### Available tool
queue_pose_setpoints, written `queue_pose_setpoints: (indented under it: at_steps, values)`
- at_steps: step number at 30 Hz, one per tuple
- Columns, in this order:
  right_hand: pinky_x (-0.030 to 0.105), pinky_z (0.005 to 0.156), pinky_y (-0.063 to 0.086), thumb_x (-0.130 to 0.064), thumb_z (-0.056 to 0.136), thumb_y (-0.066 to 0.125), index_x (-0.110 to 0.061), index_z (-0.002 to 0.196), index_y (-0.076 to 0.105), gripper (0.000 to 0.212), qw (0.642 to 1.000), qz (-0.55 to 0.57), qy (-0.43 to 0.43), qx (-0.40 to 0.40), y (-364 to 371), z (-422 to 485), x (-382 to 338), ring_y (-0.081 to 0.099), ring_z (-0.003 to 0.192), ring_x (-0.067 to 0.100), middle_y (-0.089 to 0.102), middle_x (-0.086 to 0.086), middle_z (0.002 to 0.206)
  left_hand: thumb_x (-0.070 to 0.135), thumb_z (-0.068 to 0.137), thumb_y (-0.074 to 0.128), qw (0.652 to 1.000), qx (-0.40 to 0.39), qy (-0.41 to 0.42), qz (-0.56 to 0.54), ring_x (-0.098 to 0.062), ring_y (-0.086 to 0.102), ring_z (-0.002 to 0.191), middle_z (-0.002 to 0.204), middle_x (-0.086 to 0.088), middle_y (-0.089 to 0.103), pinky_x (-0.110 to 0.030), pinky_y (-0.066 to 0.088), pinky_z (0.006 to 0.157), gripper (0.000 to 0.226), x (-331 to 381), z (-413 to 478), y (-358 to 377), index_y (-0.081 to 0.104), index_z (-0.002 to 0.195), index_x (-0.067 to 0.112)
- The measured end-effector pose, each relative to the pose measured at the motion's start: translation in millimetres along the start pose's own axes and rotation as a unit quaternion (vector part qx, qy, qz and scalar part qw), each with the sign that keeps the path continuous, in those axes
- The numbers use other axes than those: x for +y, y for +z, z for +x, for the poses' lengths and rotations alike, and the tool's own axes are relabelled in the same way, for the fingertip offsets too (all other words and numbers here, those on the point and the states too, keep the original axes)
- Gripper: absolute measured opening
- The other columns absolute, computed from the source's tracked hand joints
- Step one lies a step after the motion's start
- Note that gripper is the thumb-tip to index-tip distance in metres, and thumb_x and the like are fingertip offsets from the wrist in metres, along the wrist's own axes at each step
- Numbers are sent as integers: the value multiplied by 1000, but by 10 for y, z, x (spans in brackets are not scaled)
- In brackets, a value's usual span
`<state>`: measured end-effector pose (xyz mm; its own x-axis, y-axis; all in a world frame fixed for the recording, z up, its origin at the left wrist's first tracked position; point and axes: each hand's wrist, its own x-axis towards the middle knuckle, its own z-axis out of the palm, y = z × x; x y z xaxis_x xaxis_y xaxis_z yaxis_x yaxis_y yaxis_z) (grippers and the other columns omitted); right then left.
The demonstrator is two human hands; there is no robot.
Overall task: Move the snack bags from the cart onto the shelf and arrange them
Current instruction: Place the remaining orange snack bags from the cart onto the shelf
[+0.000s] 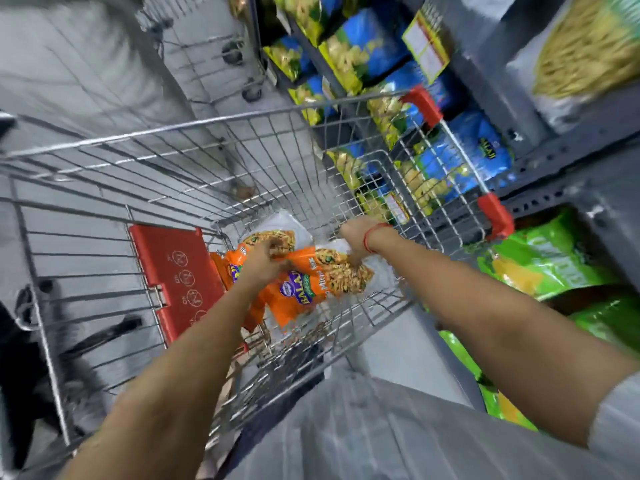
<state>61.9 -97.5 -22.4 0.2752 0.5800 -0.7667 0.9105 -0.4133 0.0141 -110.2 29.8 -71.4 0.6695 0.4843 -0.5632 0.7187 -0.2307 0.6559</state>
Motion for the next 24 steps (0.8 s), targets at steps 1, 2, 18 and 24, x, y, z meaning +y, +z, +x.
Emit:
queue_pose_setpoints:
  at_steps: [1,2,18,24]
  values:
    - [26,52,44,-44,61,80,-16,80,55,42,1000,24,8,19,-98,-86,67,54,62,23,63,6,79,15,74,75,998,48,2,-46,-21,63,85,119,-20,61,-25,54,73,58,81,-53,-60,48,125,6]
    - [25,51,40,-44,60,80,-15,81,57,43,998,48,17,37,-176,-189,141,53,62,23,61,6,78,21,74,76,992,107,7,-72,-27,62,95,124,-22,57,-33,54,83,65,153,-104,-111,44,129,6]
    - [19,44,30,-29,56,88,-17,48,61,31,660,634,157,371,399,-2031,1013,45,47,0,54,-12,51,55,67,68,886,-126,131,-428,-8,68,91,134,-8,56,-26,56,75,84,2248,-922,236,42,135,15]
    - [22,72,54,-45,40,88,-27,81,69,48,565,686,118,442,810,-2813,1223,68,79,-1,73,-17,83,39,68,74,888,-149,259,-350,-26,68,98,113,-8,69,-47,53,90,58,3164,-1311,573,57,118,17]
